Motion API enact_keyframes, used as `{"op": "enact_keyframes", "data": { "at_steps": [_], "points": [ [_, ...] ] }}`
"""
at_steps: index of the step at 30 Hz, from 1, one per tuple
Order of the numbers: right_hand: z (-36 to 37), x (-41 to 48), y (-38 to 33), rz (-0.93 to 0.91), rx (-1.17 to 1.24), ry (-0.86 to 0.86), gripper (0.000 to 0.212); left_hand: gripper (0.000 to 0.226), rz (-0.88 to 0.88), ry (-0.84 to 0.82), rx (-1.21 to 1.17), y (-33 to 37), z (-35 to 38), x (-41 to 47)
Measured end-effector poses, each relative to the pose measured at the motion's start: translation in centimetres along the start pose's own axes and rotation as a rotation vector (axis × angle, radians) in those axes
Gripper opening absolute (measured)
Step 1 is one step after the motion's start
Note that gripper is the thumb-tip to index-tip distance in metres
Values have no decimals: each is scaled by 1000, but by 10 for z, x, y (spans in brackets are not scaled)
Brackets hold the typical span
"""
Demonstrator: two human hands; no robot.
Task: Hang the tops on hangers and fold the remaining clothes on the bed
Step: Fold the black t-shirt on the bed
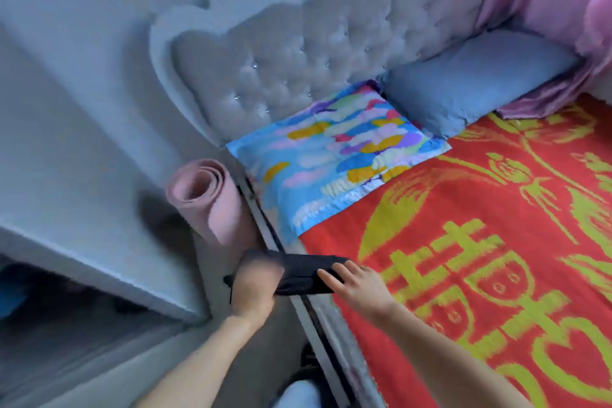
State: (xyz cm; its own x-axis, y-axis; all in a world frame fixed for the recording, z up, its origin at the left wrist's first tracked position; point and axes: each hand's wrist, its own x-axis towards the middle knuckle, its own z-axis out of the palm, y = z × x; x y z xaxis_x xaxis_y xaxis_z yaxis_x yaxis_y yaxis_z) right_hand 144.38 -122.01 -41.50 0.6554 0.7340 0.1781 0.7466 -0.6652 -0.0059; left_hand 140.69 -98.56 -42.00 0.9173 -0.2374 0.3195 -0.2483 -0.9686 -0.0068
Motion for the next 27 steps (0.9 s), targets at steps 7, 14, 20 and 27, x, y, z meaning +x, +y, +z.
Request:
{"op": "enact_keyframes", "data": {
  "at_steps": [7, 14, 20, 27],
  "points": [
    [-38, 111, -133, -505, 29, 151, 67, 62, -490, -78, 156, -78, -112, -137],
    [-40, 148, -246, -755, 68, 99, 80, 40, -638, 13, 282, -126, -156, -239],
    [-30, 178, -361, -819, 79, 9, 91, 42, -744, -28, 276, -185, -169, -334],
    [-6, 219, -491, -851, 86, -82, 92, 37, -829, -62, 259, -273, -174, -436]
  ]
}}
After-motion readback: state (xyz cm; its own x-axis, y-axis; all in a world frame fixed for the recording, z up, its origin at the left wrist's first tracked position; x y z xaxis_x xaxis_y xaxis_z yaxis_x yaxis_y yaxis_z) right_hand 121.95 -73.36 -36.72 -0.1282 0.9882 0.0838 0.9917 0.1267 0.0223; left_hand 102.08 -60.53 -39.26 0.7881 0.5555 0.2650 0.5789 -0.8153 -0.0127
